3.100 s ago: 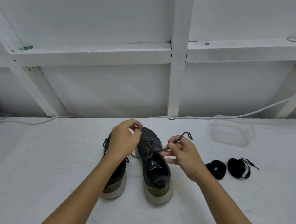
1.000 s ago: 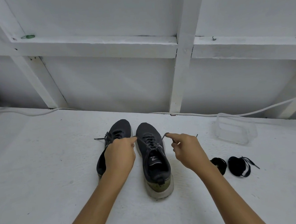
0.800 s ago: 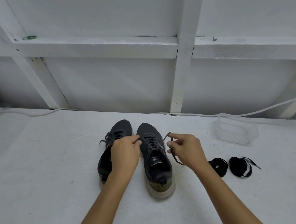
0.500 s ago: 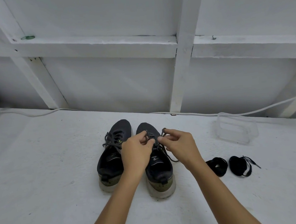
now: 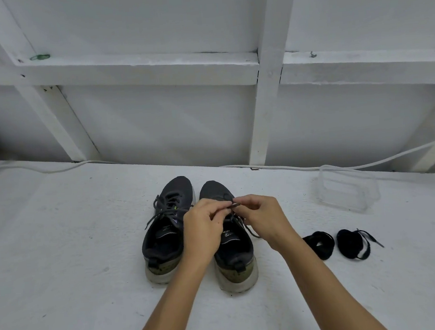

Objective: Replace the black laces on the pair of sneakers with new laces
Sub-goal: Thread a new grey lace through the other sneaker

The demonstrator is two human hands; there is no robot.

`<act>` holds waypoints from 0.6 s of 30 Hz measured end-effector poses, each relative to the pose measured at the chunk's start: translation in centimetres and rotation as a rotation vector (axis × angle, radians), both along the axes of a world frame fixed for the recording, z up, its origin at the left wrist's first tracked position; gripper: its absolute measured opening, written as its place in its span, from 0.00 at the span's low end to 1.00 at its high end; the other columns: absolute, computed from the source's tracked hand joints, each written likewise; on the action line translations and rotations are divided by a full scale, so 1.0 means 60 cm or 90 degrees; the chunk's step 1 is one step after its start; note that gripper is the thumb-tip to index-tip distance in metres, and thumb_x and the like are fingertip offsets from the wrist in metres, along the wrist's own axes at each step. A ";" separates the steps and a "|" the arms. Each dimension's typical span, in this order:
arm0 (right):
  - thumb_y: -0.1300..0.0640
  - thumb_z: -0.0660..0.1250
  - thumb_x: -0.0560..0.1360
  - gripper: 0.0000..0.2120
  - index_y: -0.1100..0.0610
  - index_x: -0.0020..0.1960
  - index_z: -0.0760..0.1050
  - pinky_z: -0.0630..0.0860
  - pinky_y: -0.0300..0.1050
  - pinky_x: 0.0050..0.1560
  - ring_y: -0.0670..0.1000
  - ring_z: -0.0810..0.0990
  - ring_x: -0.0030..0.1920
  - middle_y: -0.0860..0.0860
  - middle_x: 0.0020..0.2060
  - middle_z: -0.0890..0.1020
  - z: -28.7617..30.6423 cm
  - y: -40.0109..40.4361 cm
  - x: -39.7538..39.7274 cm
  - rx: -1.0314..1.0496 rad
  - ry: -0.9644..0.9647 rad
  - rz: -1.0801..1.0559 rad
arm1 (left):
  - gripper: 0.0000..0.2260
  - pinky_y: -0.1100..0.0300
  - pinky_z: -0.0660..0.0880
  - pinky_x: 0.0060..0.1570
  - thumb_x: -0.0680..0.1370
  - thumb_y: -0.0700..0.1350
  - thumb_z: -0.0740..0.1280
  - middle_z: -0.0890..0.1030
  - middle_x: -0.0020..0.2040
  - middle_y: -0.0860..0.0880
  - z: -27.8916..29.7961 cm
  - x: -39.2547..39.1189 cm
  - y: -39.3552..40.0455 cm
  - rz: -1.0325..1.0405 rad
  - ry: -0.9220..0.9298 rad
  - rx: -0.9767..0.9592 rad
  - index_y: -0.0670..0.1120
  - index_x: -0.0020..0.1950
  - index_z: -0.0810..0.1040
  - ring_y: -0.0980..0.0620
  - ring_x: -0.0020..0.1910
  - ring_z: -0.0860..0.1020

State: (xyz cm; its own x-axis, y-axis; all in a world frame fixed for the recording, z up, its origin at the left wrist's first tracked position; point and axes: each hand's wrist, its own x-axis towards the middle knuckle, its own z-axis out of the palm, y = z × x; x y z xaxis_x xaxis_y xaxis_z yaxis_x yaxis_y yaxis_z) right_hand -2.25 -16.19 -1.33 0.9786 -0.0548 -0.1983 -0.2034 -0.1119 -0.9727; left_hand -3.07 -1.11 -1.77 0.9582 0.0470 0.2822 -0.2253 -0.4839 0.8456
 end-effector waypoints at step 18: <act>0.63 0.67 0.80 0.11 0.50 0.47 0.85 0.80 0.44 0.49 0.49 0.83 0.44 0.48 0.40 0.86 -0.016 0.002 -0.005 0.071 -0.021 0.051 | 0.09 0.72 0.72 0.45 0.77 0.41 0.72 0.84 0.46 0.53 0.020 0.020 0.024 -0.132 0.216 -0.011 0.47 0.52 0.73 0.62 0.43 0.81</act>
